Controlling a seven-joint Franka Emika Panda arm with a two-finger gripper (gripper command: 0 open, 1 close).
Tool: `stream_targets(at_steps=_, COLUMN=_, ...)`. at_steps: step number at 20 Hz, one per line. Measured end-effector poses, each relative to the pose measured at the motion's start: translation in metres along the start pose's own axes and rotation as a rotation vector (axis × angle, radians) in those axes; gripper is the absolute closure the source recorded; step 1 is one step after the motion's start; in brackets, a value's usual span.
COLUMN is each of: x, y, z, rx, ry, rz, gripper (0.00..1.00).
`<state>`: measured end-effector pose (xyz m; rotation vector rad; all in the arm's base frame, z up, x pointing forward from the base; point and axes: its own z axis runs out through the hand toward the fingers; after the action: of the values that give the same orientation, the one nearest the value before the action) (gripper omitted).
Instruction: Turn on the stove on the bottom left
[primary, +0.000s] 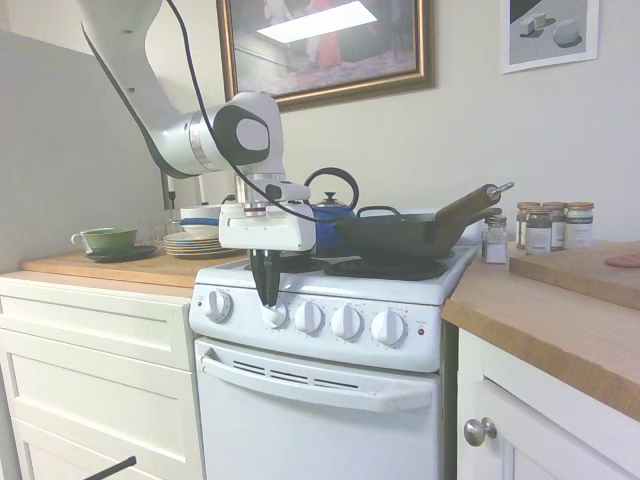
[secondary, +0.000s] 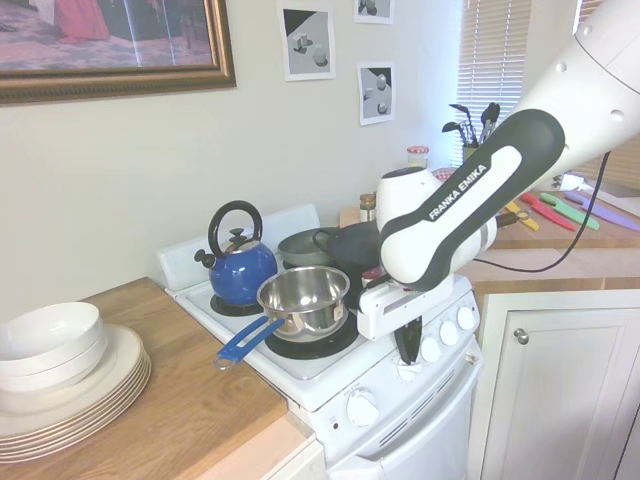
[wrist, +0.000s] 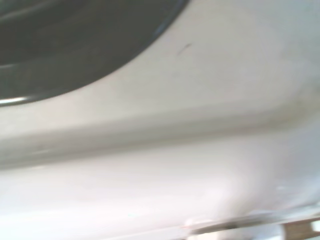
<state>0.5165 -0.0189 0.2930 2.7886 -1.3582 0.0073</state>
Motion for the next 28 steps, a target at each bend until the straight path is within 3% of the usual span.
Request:
stream_targets(at_steps=12, x=-0.007, y=-0.004, z=0.021, rx=-0.021, ry=-0.040, rz=0.017, gripper=1.00)
stream_targets(at_steps=28, x=-0.014, y=-0.009, z=0.033, rx=-0.091, ry=0.037, rz=0.012, gripper=1.00)
